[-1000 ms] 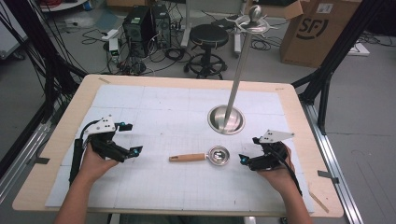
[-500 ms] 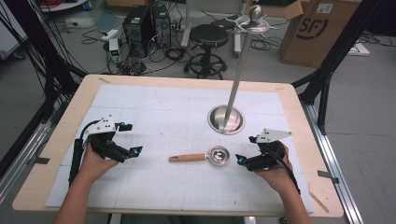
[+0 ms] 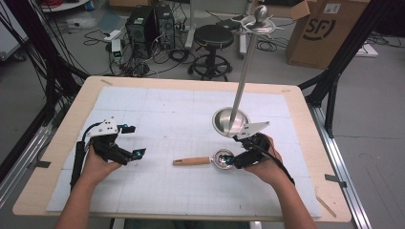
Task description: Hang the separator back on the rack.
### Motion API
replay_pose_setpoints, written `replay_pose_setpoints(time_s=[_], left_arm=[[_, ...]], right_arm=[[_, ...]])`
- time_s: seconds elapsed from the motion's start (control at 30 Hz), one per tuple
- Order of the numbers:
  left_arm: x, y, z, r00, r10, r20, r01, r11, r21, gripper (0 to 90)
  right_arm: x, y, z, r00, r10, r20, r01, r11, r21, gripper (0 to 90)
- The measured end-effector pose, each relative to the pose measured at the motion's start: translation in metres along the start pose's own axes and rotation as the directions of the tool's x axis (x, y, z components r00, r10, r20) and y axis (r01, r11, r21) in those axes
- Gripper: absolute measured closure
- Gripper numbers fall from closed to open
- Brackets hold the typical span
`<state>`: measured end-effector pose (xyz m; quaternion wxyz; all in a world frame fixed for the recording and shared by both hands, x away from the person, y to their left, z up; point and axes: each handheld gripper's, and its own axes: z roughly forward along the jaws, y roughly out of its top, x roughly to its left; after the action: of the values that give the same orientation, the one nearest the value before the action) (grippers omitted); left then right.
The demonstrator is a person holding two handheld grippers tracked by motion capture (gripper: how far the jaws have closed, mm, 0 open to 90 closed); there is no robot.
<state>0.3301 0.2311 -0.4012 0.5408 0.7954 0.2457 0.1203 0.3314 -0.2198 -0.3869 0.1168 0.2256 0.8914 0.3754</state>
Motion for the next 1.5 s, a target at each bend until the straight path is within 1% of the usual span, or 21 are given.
replay_pose_setpoints(time_s=[0.1,0.17,0.23,0.4,0.5,0.53,0.6,0.67,0.7,0.77,0.83,0.87,0.97,1.03,1.07,1.1,1.2,1.23,1.33,1.4,1.5], left_arm=[[0.0,0.0,0.0,1.0,0.0,-0.001,0.0,1.0,-0.003,1.7],[0.0,0.0,-0.001,1.0,0.001,-0.001,-0.001,1.0,-0.003,1.7],[-0.001,0.001,-0.001,1.0,0.003,-0.001,-0.003,1.0,-0.007,1.7],[-0.001,0.002,-0.002,1.0,0.008,-0.001,-0.008,0.9999,-0.007,1.7],[-0.001,0.002,-0.002,1.0,0.008,0.0,-0.008,1.0,-0.006,1.7],[-0.001,0.002,-0.002,1.0,0.008,0.0,-0.008,1.0,-0.004,1.7],[-0.002,0.002,-0.001,0.9999,0.01,0.002,-0.01,0.9999,-0.002,1.7],[-0.002,0.002,-0.001,0.9999,0.012,0.002,-0.012,0.9999,0.001,1.7],[-0.002,0.002,-0.001,0.9999,0.014,0.003,-0.014,0.9999,0.003,1.7],[-0.002,0.001,0.0,0.9999,0.011,0.002,-0.011,0.9999,0.002,1.7],[-0.002,0.001,0.0,0.9999,0.012,0.001,-0.012,0.9999,0.006,1.7],[-0.002,0.001,0.0,0.9999,0.012,0.002,-0.012,0.9999,0.006,1.7],[-0.003,0.001,0.0,0.9999,0.014,0.003,-0.014,0.9998,0.011,1.7],[-0.003,0.001,0.0,0.9999,0.014,0.003,-0.014,0.9999,0.009,1.6],[-0.003,0.001,0.0,0.9999,0.013,0.003,-0.013,0.9999,0.008,1.7],[-0.003,0.001,0.0,0.9999,0.013,0.003,-0.013,0.9999,0.008,1.7],[-0.002,0.001,-0.001,0.9999,0.011,0.001,-0.011,0.9999,0.009,1.7],[-0.002,0.001,0.0,0.9999,0.015,0.005,-0.015,0.9998,0.01,1.7],[-0.003,0.001,0.0,0.9999,0.015,0.005,-0.015,0.9998,0.014,1.7],[-0.003,0.001,0.001,0.9999,0.016,0.007,-0.016,0.9998,0.013,1.7],[-0.002,0.001,0.001,0.9999,0.011,0.006,-0.011,0.9999,0.01,1.7]], right_arm=[[0.003,0.01,0.009,0.999,-0.033,-0.03,0.035,0.998,0.048,19.8],[0.003,0.013,0.012,0.9985,-0.045,-0.031,0.047,0.997,0.061,21.5],[0.005,0.019,0.019,0.9967,-0.064,-0.049,0.069,0.993,0.095,24.8],[0.011,0.031,0.036,0.9906,-0.099,-0.095,0.111,0.984,0.138,27.8],[0.015,0.037,0.046,0.9861,-0.127,-0.107,0.144,0.973,0.179,29.9],[0.017,0.04,0.051,0.9825,-0.139,-0.124,0.161,0.967,0.196,31.9],[0.019,0.042,0.054,0.9808,-0.144,-0.131,0.17,0.964,0.206,32.3],[0.021,0.044,0.06,0.9754,-0.163,-0.149,0.195,0.953,0.232,34.3],[0.022,0.046,0.065,0.9724,-0.169,-0.16,0.207,0.943,0.259,35.7],[0.021,0.046,0.066,0.9717,-0.17,-0.164,0.209,0.941,0.265,36.6],[0.021,0.047,0.069,0.9678,-0.175,-0.182,0.221,0.934,0.279,38.7],[0.021,0.047,0.071,0.9655,-0.178,-0.19,0.229,0.928,0.294,40.0],[0.021,0.047,0.073,0.9632,-0.184,-0.196,0.237,0.924,0.301,41.1],[0.02,0.048,0.075,0.9606,-0.195,-0.198,0.25,0.916,0.314,42.0],[0.021,0.048,0.076,0.9585,-0.2,-0.203,0.259,0.908,0.33,43.8],[0.021,0.048,0.076,0.9585,-0.2,-0.203,0.259,0.908,0.33,43.8],[0.021,0.047,0.079,0.9565,-0.203,-0.209,0.267,0.9,0.345,46.1],[0.02,0.047,0.081,0.9546,-0.198,-0.223,0.268,0.895,0.355,50.8],[0.021,0.046,0.083,0.9534,-0.199,-0.227,0.272,0.893,0.359,53.9],[0.023,0.045,0.087,0.949,-0.206,-0.238,0.286,0.882,0.375,58.7],[0.022,0.046,0.087,0.947,-0.208,-0.245,0.29,0.88,0.375,59.0]])
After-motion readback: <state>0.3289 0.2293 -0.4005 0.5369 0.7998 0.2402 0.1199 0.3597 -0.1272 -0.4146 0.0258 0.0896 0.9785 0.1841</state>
